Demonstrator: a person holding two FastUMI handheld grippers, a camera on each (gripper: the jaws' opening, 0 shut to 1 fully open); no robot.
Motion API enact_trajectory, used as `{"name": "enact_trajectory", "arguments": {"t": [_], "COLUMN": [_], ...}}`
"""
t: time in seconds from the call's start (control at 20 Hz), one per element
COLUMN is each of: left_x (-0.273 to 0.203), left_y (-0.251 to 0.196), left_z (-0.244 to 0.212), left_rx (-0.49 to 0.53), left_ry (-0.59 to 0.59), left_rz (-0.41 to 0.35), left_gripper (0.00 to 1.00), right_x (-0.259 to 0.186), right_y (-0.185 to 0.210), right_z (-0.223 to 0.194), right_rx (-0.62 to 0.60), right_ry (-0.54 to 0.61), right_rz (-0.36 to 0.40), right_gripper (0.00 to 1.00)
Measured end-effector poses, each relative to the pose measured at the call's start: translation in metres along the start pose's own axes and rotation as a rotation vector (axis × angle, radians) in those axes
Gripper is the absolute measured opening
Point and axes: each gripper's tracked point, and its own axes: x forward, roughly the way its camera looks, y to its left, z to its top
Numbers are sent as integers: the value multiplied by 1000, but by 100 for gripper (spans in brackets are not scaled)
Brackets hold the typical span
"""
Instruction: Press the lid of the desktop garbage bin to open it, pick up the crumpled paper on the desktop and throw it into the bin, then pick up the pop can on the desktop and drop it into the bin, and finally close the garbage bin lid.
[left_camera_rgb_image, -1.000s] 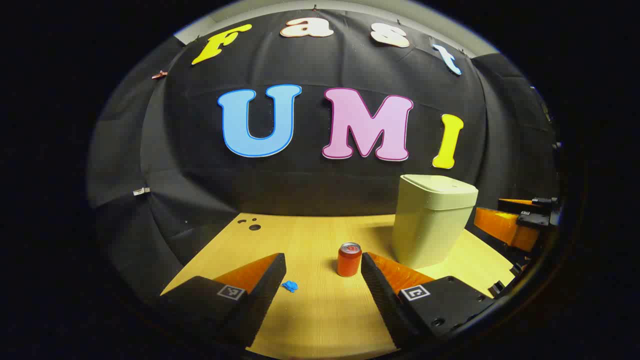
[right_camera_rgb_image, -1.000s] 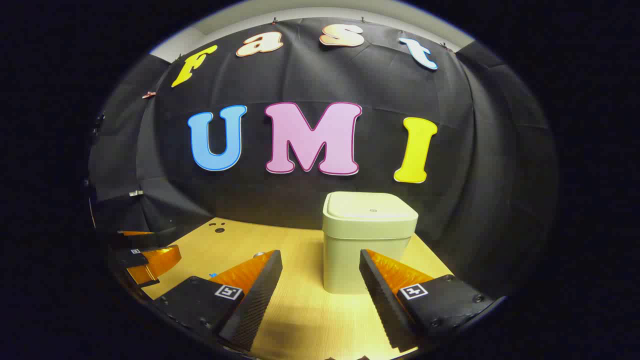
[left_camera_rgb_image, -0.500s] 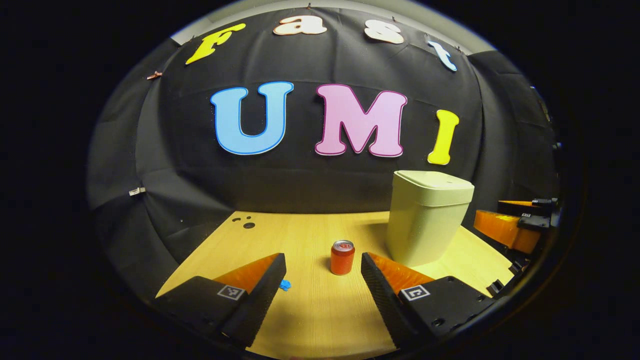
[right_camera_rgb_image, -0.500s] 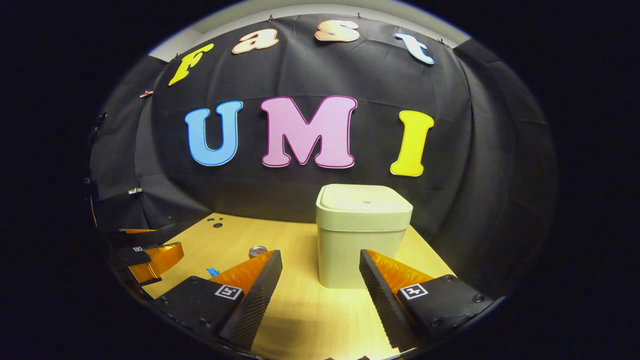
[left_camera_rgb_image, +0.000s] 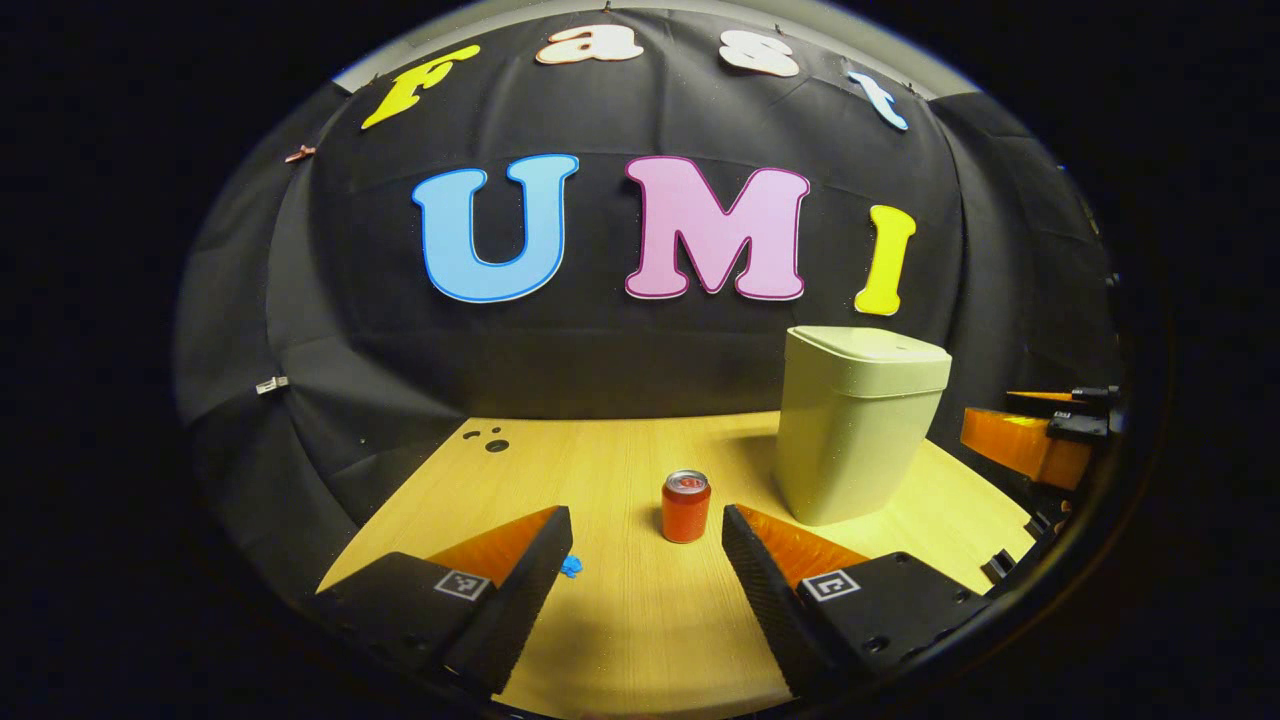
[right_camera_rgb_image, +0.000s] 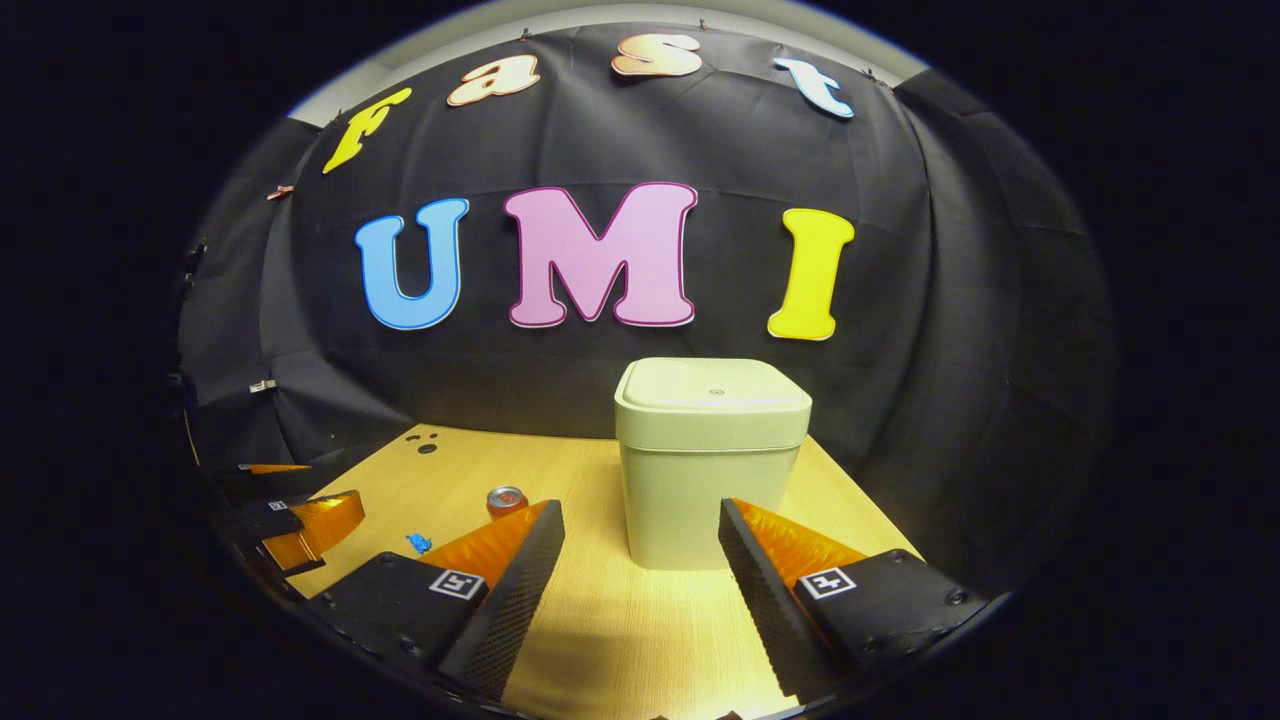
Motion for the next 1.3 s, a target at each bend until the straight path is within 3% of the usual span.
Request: {"name": "enact_trajectory", "arguments": {"t": [0.6, 0.8, 0.95, 1.15, 1.25, 1.3], "left_x": [13, 15, 17, 19, 21, 21], "left_y": [3, 5, 5, 8, 9, 9], "left_z": [-5, -5, -6, -8, -9, -11], "left_rx": [10, 16, 20, 25, 24, 24], "left_ry": [14, 8, 13, 14, 19, 20], "left_rz": [1, 4, 1, 4, 3, 4], "left_gripper": [97, 98, 97, 97, 97, 97], "right_x": [10, 10, 9, 14, 14, 14], "right_y": [6, 8, 12, 13, 14, 15], "right_z": [-9, -8, -13, -17, -19, -19], "right_rx": [-10, -12, -8, -17, -22, -17], "right_ry": [43, 43, 57, 79, 84, 89], "right_rz": [25, 31, 42, 59, 54, 58], "right_gripper": [98, 73, 45, 42, 10, 10]}}
